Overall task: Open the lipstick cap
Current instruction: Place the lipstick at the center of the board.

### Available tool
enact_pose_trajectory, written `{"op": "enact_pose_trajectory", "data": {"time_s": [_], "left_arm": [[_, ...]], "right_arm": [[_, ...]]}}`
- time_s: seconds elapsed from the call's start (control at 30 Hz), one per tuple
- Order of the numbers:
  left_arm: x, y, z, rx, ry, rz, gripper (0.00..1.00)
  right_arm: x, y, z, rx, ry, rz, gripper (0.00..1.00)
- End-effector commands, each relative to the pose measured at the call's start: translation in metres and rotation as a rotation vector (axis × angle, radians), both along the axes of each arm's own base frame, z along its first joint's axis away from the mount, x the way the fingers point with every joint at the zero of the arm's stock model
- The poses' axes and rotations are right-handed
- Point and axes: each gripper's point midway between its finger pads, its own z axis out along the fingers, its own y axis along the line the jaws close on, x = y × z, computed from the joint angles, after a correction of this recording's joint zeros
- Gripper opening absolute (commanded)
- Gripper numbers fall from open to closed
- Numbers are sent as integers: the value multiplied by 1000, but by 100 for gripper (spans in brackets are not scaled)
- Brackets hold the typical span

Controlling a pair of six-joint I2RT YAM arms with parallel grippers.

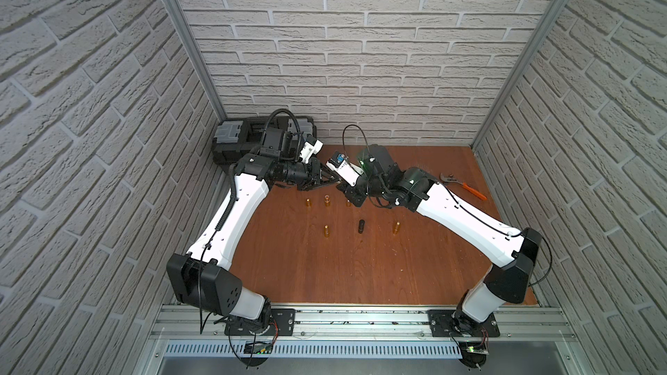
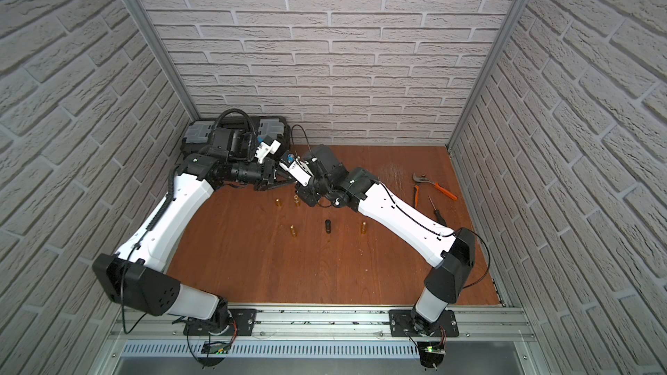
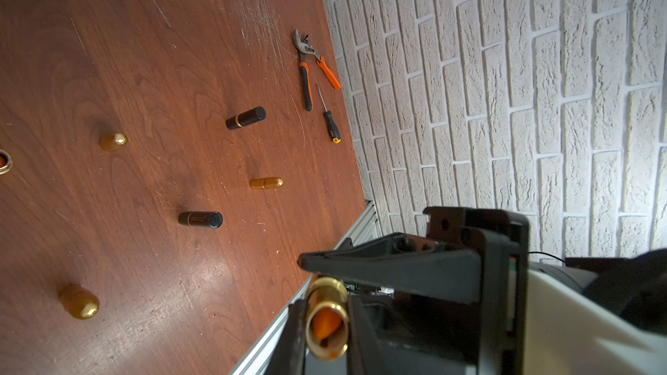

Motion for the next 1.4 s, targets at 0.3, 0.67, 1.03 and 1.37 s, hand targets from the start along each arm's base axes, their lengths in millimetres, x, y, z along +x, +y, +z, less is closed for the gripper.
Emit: {"op": "enact_pose_trajectory", "data": {"time_s": [0.3,0.67,1.03,1.37], "left_arm": [[5,-1,9,5,-43,-11,16],[36,-28,-35,257,-192,-24,17],[75,-88,-116,659,-442,-51,17],[96,-117,-179,741,-519,-65,15]], "right_arm": [[2,-15,31,26,-117,-61,40],[-10,-70,70,1,-250,-191,41],[-29,-148,92,-32,-360,-395,45],[-31,-154,78,-44,-335,-417,45]]}}
